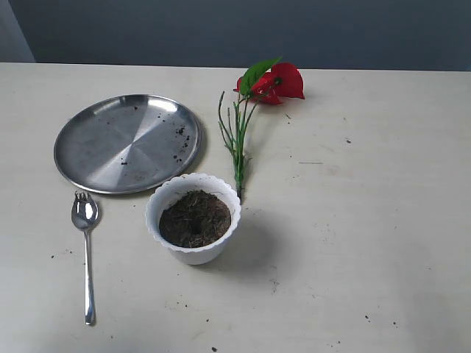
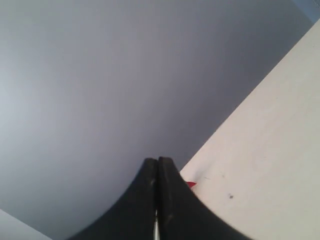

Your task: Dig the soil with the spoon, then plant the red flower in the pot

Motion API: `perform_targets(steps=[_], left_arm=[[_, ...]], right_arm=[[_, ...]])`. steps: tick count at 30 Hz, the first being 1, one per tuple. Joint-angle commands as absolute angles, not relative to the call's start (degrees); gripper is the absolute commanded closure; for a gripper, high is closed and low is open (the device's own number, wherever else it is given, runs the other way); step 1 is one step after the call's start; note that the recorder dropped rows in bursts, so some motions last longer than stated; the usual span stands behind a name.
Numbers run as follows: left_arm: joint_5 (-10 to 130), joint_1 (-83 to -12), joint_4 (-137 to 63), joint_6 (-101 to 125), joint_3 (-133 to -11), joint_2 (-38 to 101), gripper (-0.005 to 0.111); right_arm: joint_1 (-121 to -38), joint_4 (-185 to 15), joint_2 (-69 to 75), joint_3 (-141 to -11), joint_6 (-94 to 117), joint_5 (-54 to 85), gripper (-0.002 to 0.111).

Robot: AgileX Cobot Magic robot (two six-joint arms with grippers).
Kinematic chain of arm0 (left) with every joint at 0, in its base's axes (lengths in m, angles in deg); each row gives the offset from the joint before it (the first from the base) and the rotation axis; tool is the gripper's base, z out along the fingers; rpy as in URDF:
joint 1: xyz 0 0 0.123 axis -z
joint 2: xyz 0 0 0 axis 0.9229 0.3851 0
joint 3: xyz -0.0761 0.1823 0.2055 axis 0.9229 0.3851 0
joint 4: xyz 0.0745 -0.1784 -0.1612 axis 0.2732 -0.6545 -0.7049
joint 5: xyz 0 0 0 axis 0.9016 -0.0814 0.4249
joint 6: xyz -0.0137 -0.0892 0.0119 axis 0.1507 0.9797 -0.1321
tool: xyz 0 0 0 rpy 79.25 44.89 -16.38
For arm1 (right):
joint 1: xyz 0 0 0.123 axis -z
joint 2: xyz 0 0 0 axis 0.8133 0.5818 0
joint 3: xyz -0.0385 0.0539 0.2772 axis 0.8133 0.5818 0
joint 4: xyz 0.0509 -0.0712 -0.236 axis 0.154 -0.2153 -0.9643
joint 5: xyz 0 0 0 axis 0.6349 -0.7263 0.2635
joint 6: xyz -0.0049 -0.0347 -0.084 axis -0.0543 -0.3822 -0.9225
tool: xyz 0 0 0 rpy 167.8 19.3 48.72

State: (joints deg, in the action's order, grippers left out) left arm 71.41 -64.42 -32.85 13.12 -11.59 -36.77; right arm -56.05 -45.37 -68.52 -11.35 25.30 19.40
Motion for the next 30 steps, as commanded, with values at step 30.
perform_targets(steps=[30], left_arm=[[71.03, -64.34, -32.78, 13.4, -11.47, -37.0, 0.106]], right_arm=[[-87.58, -43.77, 9.28, -85.54, -21.36, 43.58, 0.109]])
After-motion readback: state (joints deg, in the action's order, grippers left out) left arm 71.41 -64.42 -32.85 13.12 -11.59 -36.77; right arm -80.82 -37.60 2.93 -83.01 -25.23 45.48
